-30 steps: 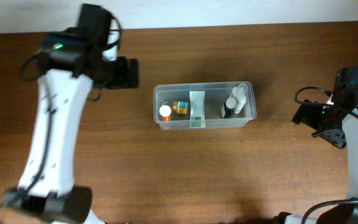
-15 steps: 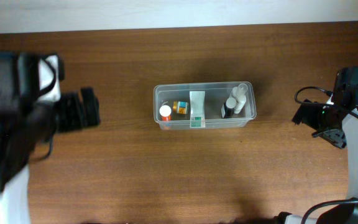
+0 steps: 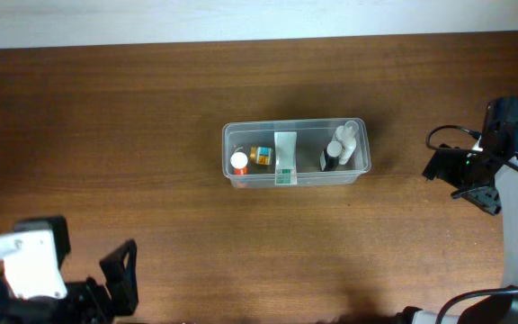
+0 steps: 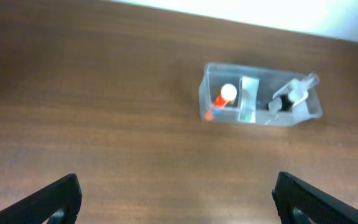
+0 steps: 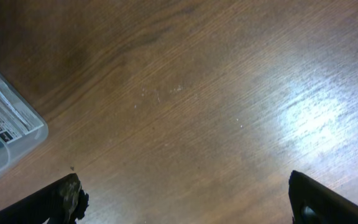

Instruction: Pack container

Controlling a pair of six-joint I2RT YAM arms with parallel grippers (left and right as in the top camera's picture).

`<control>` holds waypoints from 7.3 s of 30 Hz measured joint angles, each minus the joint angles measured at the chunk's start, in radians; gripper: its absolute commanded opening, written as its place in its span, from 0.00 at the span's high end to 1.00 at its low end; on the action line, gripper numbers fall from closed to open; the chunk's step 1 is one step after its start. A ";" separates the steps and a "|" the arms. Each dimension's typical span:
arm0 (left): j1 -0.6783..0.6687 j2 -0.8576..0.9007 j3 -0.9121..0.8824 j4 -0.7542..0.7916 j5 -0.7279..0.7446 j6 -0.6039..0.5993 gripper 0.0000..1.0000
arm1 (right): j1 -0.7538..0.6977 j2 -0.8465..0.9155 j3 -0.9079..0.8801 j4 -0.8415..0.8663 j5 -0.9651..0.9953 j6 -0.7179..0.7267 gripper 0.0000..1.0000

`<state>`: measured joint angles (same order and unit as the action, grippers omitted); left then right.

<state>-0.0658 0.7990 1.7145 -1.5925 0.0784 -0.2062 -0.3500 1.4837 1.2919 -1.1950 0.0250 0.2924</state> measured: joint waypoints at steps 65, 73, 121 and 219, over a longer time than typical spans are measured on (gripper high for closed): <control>0.000 -0.663 -1.631 1.483 0.256 0.368 0.01 | 0.000 0.000 0.000 0.000 0.000 0.000 0.02; 0.000 -0.780 -1.672 1.575 0.259 0.369 0.01 | 0.000 0.000 0.000 0.000 0.000 0.000 0.02; 0.000 -0.784 -1.700 1.526 0.044 0.371 0.01 | 0.000 0.000 0.000 0.000 0.000 0.000 0.02; 0.000 -0.784 -1.700 1.526 0.043 0.371 0.01 | 0.316 -1.471 -1.281 1.135 -0.156 -0.247 0.02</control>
<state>-0.0658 0.0147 0.0143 -0.0669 0.1215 0.1650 -0.0341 0.0128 0.0105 -0.0601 -0.1314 0.0452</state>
